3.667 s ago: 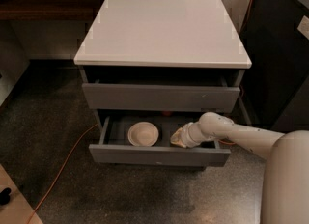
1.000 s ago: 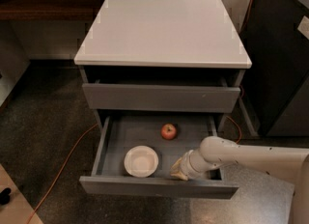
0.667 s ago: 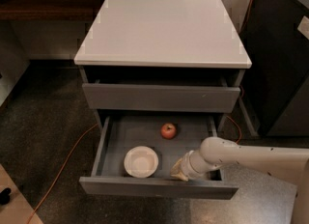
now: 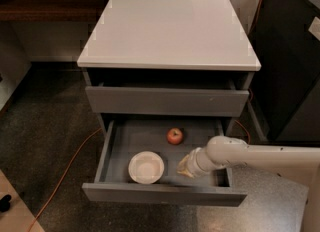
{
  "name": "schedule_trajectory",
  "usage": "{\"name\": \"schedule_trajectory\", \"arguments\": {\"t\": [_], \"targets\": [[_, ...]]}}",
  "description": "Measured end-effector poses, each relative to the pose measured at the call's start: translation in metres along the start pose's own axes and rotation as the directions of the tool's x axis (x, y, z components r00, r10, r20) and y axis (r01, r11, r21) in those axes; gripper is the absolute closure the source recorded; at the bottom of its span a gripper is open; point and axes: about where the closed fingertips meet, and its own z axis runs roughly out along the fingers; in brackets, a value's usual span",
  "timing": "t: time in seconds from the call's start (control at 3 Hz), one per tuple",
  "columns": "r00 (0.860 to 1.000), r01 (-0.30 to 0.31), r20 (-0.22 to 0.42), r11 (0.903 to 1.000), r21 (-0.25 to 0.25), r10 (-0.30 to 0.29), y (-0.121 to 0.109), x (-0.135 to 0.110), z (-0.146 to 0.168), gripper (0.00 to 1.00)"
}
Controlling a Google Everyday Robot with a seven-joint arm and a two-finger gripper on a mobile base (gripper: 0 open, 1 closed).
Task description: Pick apple from middle drawer and place on counter
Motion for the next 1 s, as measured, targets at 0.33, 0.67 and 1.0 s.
{"name": "schedule_trajectory", "arguments": {"t": [0.33,0.67,1.0], "targets": [[1.0,0.002,0.025,0.9989,0.046,-0.003,-0.027,-0.011,0.0,0.36],[0.993,-0.067,0.098,0.9944,0.082,0.058,-0.049,-0.021,0.003,0.13],[0.956,-0.204,0.23,0.9753,0.084,0.181,-0.076,-0.03,0.012,0.0]]}}
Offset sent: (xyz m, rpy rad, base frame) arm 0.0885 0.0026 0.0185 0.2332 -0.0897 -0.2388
